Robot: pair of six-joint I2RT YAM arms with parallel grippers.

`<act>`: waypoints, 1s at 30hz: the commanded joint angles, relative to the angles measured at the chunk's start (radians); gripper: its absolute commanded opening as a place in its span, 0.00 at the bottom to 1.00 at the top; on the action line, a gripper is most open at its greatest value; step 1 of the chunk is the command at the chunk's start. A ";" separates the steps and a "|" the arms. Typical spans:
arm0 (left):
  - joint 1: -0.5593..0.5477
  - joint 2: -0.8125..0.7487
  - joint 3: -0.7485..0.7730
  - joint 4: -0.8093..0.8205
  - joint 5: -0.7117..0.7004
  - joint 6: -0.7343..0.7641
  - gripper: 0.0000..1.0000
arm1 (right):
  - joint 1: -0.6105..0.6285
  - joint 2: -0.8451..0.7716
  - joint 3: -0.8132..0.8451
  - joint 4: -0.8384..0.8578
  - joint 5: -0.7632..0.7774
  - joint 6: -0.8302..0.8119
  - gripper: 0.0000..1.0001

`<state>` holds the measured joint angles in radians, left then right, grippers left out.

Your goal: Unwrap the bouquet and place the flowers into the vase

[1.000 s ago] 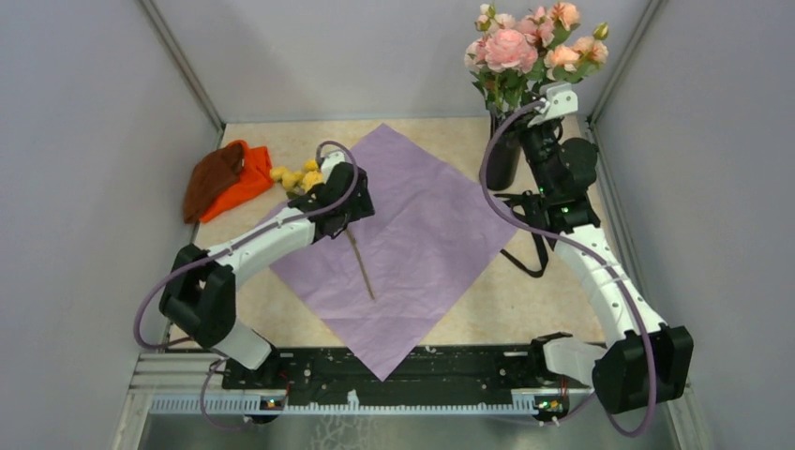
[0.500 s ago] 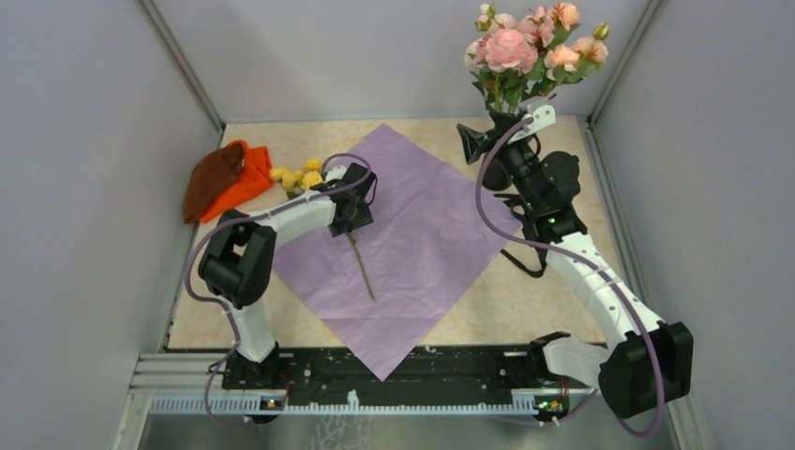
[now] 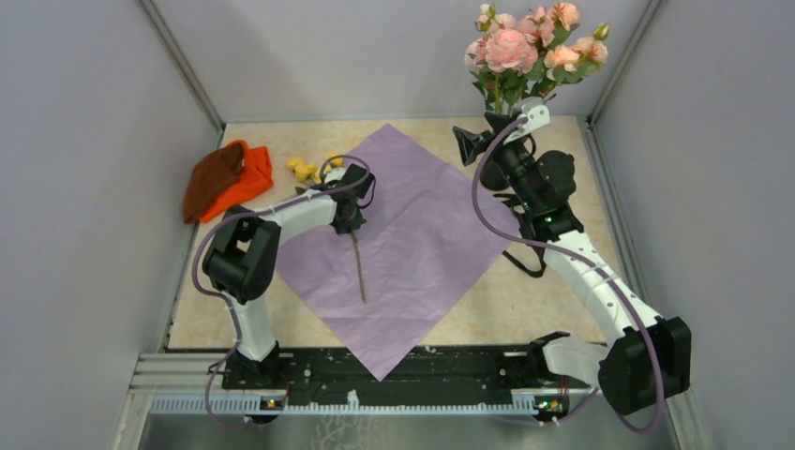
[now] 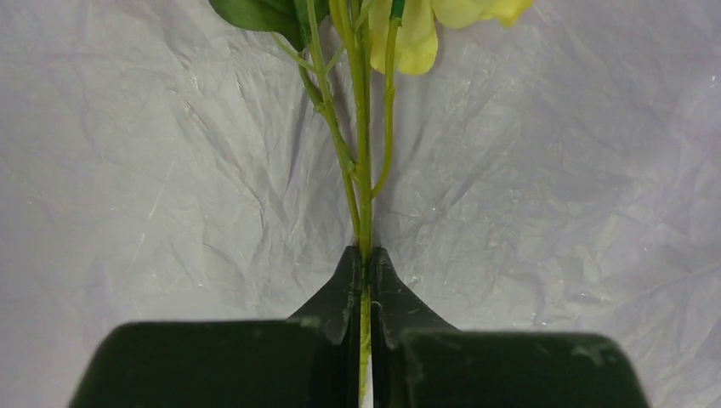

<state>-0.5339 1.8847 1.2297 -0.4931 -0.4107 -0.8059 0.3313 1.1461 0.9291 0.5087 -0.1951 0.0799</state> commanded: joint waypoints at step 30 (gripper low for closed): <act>-0.167 -0.443 -0.414 1.033 0.034 0.593 0.00 | 0.282 0.378 0.194 -0.065 -0.094 0.139 0.76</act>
<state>-0.6941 1.4071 0.7834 0.3820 -0.3805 -0.2787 0.5797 1.4967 1.0630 0.4179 -0.2863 0.1963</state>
